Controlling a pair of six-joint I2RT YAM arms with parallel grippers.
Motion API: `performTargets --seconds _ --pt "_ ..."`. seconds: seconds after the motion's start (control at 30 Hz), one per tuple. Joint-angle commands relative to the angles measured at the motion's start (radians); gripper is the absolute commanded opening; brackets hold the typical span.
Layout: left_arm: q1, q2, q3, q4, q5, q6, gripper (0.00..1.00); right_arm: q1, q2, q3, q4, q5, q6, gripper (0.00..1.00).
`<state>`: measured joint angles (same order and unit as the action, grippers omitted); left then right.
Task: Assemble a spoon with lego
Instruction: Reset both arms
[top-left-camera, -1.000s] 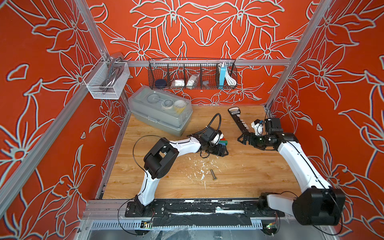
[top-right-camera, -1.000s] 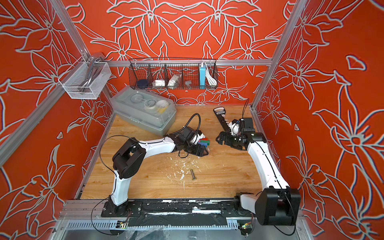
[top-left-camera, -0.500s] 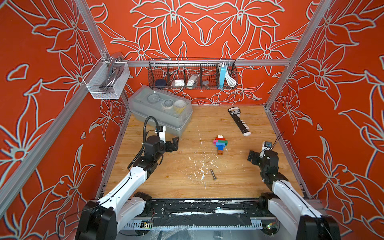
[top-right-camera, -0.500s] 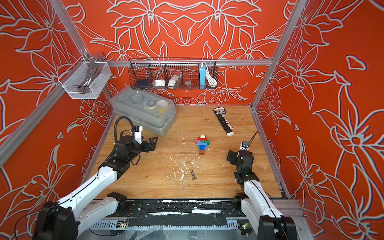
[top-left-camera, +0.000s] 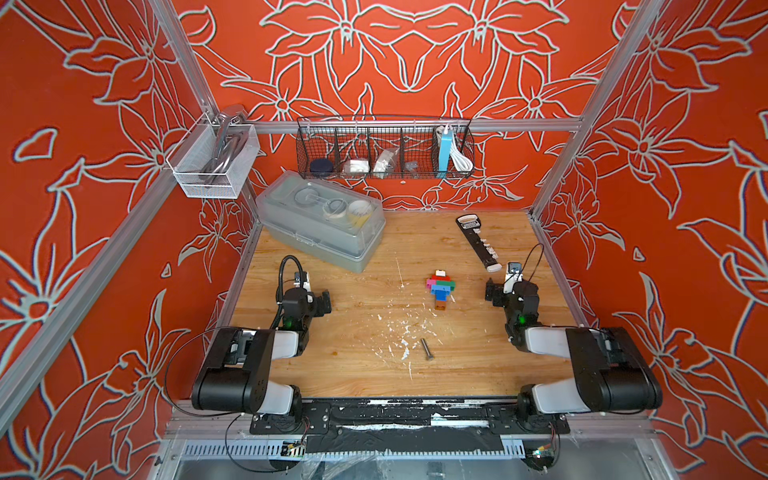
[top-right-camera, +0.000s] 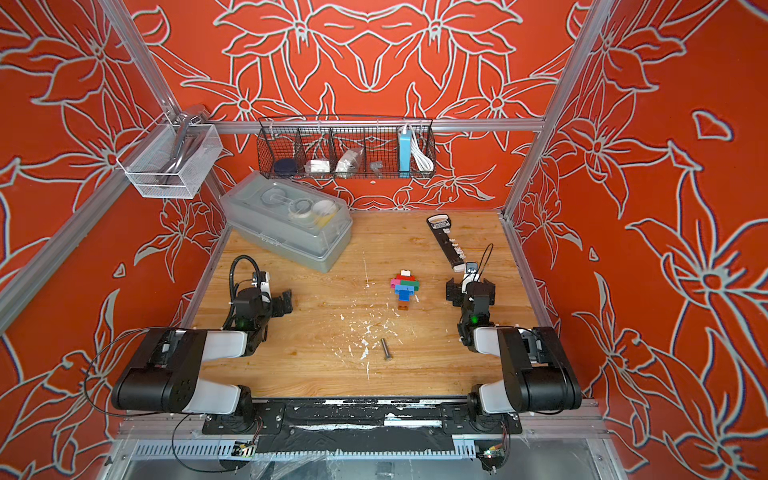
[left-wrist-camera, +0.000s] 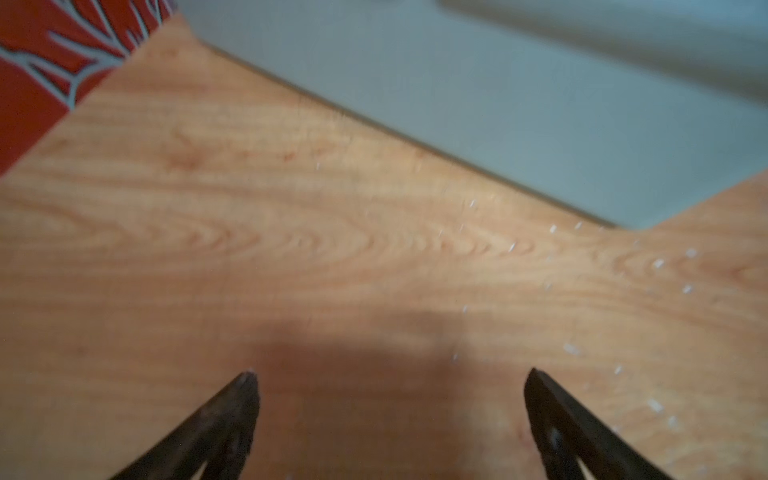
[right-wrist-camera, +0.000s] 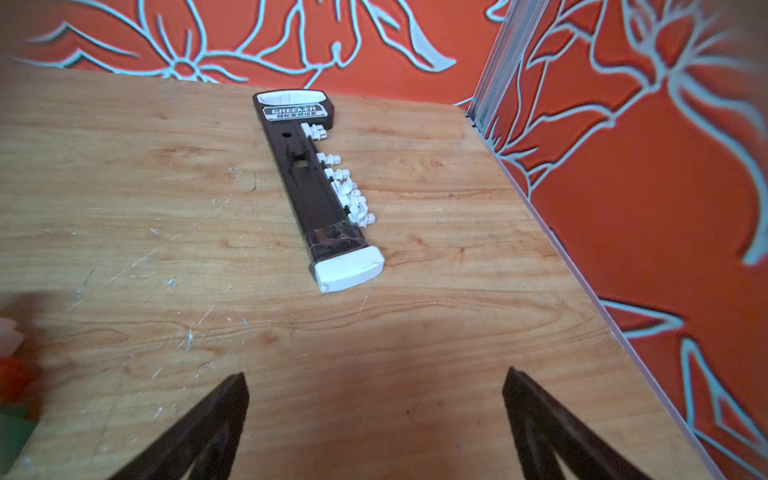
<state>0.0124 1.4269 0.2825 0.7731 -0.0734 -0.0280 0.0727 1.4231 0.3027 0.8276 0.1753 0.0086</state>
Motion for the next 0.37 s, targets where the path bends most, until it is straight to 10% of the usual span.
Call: performTargets --seconds 0.0,0.33 --pt "0.006 -0.034 0.033 -0.04 0.022 0.016 0.98 -0.003 -0.003 0.008 0.013 -0.003 -0.025 1.0" --pt "0.006 -0.055 -0.059 0.115 -0.043 -0.005 0.99 -0.022 -0.01 0.024 -0.037 -0.045 -0.018 1.0"
